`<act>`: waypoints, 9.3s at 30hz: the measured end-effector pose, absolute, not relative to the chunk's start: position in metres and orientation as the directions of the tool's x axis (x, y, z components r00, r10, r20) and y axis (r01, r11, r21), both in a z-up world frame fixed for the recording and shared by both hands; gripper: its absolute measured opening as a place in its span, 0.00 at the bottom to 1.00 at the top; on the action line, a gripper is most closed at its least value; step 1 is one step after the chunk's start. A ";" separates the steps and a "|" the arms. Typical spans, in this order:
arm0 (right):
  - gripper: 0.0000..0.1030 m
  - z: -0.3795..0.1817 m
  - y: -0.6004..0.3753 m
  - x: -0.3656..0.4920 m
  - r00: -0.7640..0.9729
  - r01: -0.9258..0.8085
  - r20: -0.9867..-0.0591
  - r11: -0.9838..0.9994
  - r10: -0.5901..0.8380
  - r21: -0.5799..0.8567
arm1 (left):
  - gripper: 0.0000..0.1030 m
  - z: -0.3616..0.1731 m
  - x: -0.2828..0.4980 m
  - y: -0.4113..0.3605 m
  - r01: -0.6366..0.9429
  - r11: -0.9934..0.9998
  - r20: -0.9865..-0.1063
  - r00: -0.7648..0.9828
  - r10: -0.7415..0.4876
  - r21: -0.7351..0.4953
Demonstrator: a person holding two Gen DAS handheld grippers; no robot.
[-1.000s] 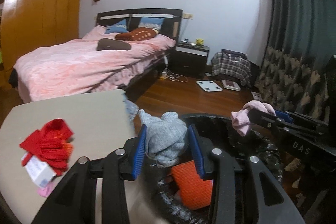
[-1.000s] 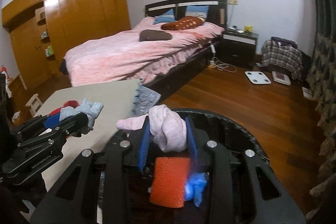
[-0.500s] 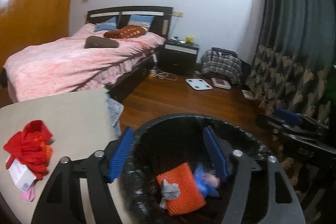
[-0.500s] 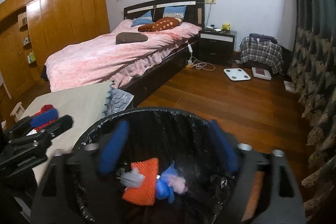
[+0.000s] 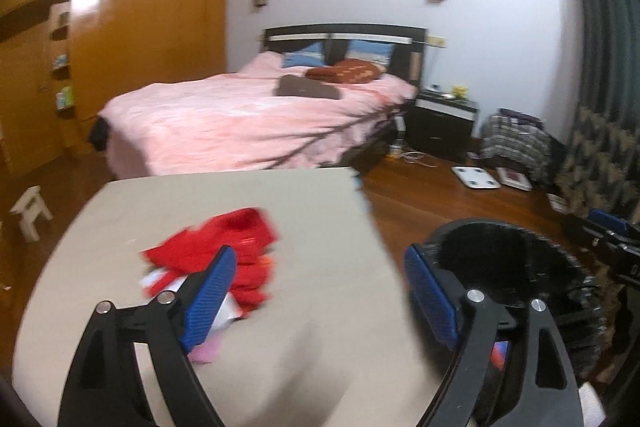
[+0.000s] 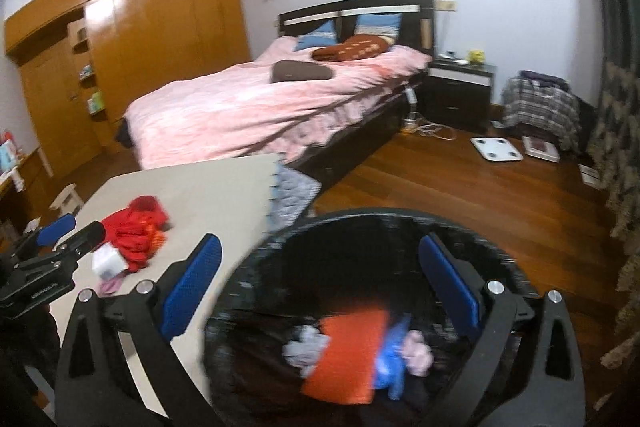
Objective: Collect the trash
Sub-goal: 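Lower the left gripper onto the white box and grasp it, then lift the white box with the left gripper while the right grasps the red gloves, then carry the white box and red gloves over the bin and open both grippers, then grasp the pink mesh bag with the left gripper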
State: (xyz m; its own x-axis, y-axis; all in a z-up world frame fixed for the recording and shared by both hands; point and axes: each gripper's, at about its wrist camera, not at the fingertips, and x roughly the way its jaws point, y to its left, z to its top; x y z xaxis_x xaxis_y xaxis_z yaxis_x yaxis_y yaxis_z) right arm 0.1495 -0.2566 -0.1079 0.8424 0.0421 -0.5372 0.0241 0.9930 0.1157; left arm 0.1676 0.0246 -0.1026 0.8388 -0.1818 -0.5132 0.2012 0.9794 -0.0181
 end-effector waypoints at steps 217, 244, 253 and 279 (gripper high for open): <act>0.95 -0.105 -0.331 0.124 0.851 0.126 -0.522 0.986 -0.052 0.107 | 0.89 -0.095 0.189 -0.079 0.405 0.907 -0.537 0.743 -0.399 -0.114; 0.95 -0.135 -0.112 0.220 0.796 -0.239 -0.545 0.964 0.263 0.117 | 0.79 -0.166 0.199 0.128 -0.025 1.000 -0.667 0.745 0.024 0.008; 0.95 -0.161 -0.092 0.239 0.767 -0.245 -0.584 0.962 0.266 0.116 | 0.75 -0.193 0.215 0.130 -0.021 0.999 -0.714 0.700 -0.012 -0.037; 0.95 -0.168 -0.086 0.255 0.766 -0.255 -0.586 0.962 0.265 0.103 | 0.14 -0.194 0.211 0.126 0.039 0.995 -0.730 0.677 -0.094 -0.093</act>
State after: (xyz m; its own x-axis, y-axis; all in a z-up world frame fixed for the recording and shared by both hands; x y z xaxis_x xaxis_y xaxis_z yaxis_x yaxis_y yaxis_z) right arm 0.2546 -0.0864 -0.1676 0.7658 0.2652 -0.5859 -0.2545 0.9616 0.1027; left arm 0.2109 0.1260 -0.1944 0.6773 -0.0945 -0.7296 0.0387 0.9949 -0.0929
